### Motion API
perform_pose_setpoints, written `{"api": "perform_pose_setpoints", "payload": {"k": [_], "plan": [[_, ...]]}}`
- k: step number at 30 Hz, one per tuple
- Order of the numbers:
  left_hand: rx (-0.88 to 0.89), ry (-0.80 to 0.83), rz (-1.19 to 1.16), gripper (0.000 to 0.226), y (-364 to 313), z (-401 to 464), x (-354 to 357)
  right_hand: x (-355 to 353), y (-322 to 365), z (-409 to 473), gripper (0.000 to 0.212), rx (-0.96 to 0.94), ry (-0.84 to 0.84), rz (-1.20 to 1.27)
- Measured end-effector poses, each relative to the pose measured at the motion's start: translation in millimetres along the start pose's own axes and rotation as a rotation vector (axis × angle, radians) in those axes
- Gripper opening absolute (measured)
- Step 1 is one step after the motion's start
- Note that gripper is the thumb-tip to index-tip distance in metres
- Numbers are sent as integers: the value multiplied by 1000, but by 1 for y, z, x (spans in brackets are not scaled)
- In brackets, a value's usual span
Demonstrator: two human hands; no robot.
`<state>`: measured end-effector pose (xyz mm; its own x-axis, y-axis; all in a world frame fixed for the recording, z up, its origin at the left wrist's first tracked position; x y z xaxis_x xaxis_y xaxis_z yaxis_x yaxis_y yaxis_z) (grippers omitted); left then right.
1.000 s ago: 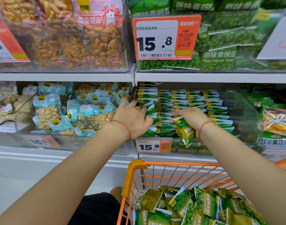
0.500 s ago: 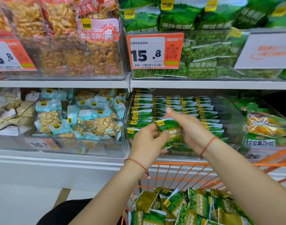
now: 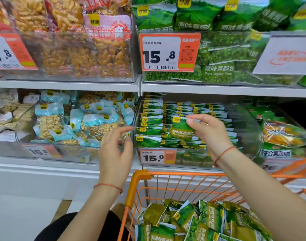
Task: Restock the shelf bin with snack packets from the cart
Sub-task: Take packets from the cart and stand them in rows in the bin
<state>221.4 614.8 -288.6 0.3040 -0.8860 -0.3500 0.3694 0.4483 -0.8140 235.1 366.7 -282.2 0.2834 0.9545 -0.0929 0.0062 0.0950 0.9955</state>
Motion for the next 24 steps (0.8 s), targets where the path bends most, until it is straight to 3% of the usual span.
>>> {"api": "perform_pose_setpoints", "payload": {"k": [2, 7, 15, 18, 21, 24], "plan": [[23, 7, 13, 24, 4, 0, 1, 17, -2, 2, 9, -43, 91, -90], [36, -57, -8, 31, 6, -3, -3, 34, -23, 3, 13, 64, 303, -284], [57, -23, -31, 33, 3, -7, -6, 19, 2, 5, 19, -279, 197, -678], [48, -24, -45, 32, 0, -5, -9, 33, 0, -6, 11, -359, 276, -863], [64, -3, -26, 31, -3, -5, -5, 41, -12, -13, 10, -362, 328, -1001], [57, 45, -14, 30, -4, -7, 1, 31, -18, -9, 16, -175, 292, -834]]}}
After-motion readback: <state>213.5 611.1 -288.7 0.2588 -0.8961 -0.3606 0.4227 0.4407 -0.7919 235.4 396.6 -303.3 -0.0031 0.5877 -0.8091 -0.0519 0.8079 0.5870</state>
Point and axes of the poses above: each hand's wrist, its own z-axis towards the middle knuckle, its own x-axis out of the palm, y = z × x, the point moved 6 cm from there along z, towards the middle knuckle, and after that the axes turned 2 degrees about -z, right-handed, at the moved point
